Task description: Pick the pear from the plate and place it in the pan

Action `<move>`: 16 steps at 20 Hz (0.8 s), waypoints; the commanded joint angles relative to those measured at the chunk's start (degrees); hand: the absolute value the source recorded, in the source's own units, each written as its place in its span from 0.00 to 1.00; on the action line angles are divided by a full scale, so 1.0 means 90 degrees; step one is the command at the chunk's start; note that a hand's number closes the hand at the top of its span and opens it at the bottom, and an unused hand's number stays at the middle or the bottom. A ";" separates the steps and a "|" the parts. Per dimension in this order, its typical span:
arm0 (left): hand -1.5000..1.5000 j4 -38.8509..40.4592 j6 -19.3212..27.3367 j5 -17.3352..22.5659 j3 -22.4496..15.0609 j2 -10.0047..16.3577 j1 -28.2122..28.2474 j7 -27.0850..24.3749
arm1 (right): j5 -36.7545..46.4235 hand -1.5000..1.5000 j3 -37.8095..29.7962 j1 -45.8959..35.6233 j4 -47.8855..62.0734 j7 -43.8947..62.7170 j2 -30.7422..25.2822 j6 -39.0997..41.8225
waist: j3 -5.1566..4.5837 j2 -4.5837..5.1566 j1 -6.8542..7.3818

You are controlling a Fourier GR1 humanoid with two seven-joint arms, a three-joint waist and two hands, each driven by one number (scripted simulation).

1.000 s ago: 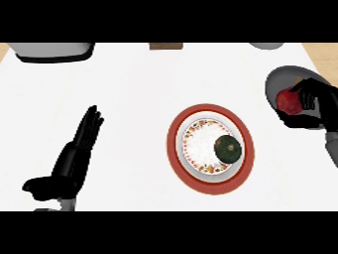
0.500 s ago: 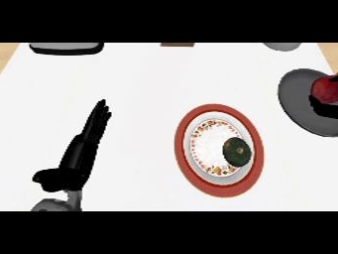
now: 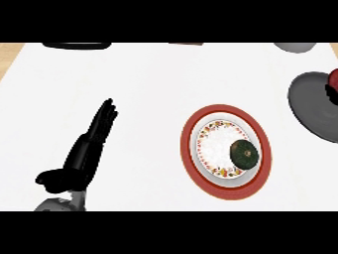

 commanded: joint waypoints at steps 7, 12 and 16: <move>0.50 0.0149 -0.0080 -0.0043 -0.0040 -0.0094 -0.0464 0.0167 | 0.0906 0.00 0.0936 -0.0508 0.1215 0.1008 0.0182 0.2100 | 0.0019 0.0119 0.0219; 0.50 0.0320 0.0033 -0.0115 -0.0002 -0.0192 -0.0346 -0.0035 | 0.0567 0.00 0.0548 -0.0541 0.1159 0.0475 0.0294 0.2122 | 0.0025 0.0100 0.0137; 0.50 0.0237 -0.0127 -0.0029 -0.0003 -0.0095 0.0037 -0.0313 | -0.0156 0.00 -0.0184 -0.0491 0.0964 -0.0267 -0.0047 0.2569 | 0.0022 0.0050 0.0044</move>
